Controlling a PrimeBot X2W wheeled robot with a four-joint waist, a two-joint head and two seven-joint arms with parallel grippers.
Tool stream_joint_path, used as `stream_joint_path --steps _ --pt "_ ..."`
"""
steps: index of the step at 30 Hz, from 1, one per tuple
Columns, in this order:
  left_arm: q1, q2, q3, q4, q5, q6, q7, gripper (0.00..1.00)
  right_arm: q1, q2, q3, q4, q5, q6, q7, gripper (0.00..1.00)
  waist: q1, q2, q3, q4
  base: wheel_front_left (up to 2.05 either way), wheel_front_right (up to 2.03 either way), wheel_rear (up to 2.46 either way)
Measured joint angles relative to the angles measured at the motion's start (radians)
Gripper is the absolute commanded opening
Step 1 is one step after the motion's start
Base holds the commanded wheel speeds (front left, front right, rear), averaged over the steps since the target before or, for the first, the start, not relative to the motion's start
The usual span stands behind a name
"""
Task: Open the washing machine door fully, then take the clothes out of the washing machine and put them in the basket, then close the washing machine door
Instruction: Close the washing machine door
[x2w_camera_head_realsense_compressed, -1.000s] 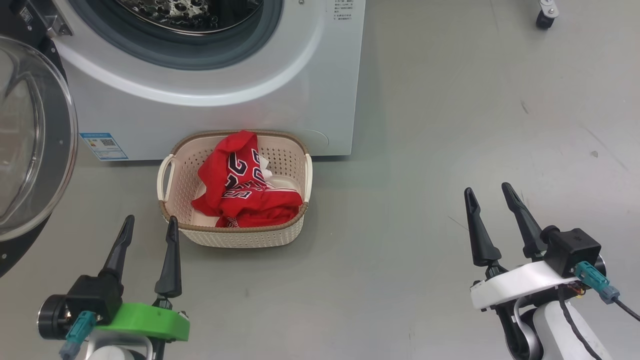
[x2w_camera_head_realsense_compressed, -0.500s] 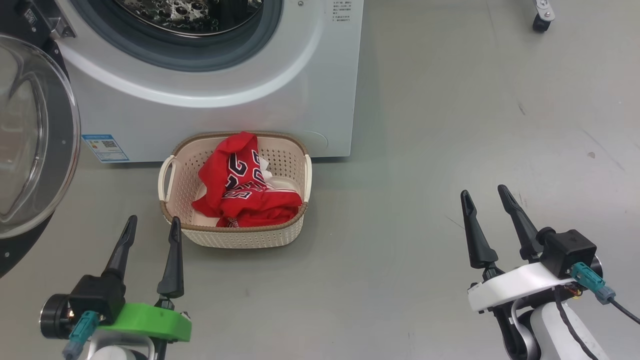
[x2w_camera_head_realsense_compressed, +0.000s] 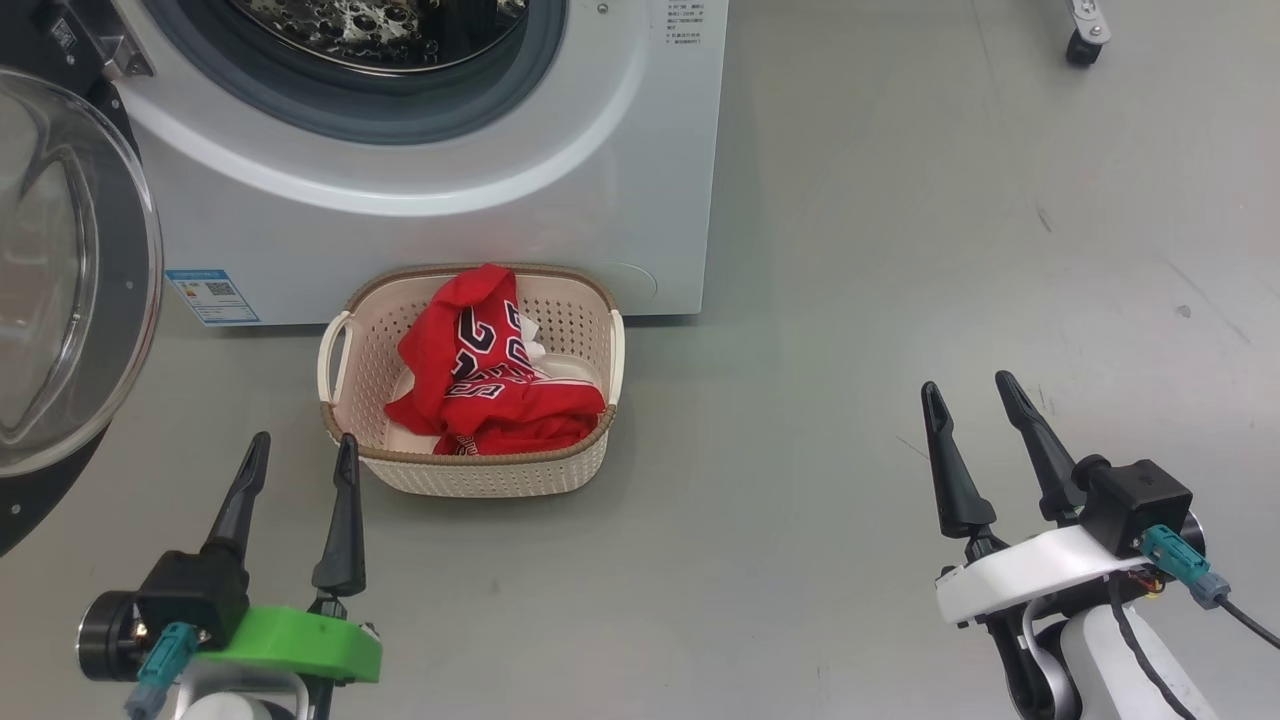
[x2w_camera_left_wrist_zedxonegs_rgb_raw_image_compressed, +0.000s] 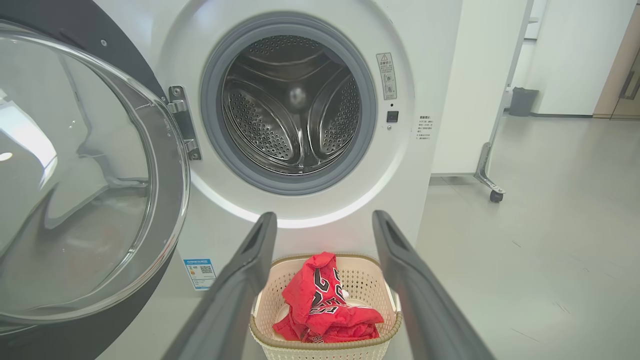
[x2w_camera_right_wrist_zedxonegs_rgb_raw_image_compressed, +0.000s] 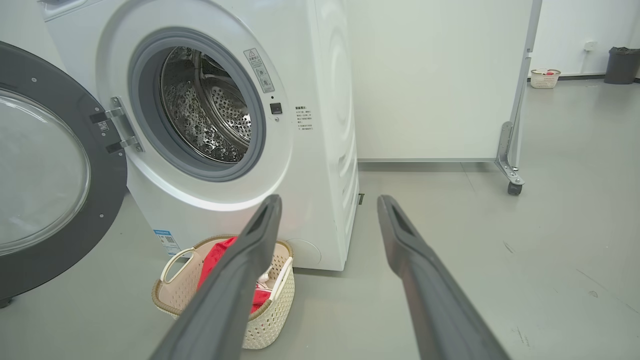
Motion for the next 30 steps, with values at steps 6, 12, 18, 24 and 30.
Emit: stream_joint_path --steps 6,12,18,24,30 --pt "0.0 0.0 -0.007 0.0 -0.002 0.002 0.0 1.0 0.0 0.0 -0.002 0.0 0.0 0.0 0.0 1.0 0.0 0.0 0.0 0.003 0.0 0.0 0.0" --pt "0.0 0.0 -0.019 0.0 -0.021 0.002 0.0 1.0 0.0 -0.005 -0.006 -0.009 0.0 0.0 0.0 1.0 0.0 0.0 0.006 0.027 0.0 0.0 0.0" --pt "0.0 0.0 -0.038 0.0 -0.021 0.009 0.0 1.0 0.001 -0.011 -0.011 -0.018 0.001 0.0 0.0 1.0 0.0 0.0 0.014 0.067 0.0 0.0 0.0" --pt "0.0 0.0 -0.04 -0.001 -0.026 0.022 0.0 1.0 0.002 -0.018 -0.009 -0.022 0.001 0.0 0.0 1.0 0.0 0.0 0.02 0.128 0.0 0.0 0.0" --pt "0.0 0.0 -0.032 -0.02 -0.039 0.04 0.0 1.0 0.002 -0.024 0.02 -0.023 0.001 0.0 0.0 1.0 0.0 0.0 0.022 0.204 0.0 0.0 0.0"
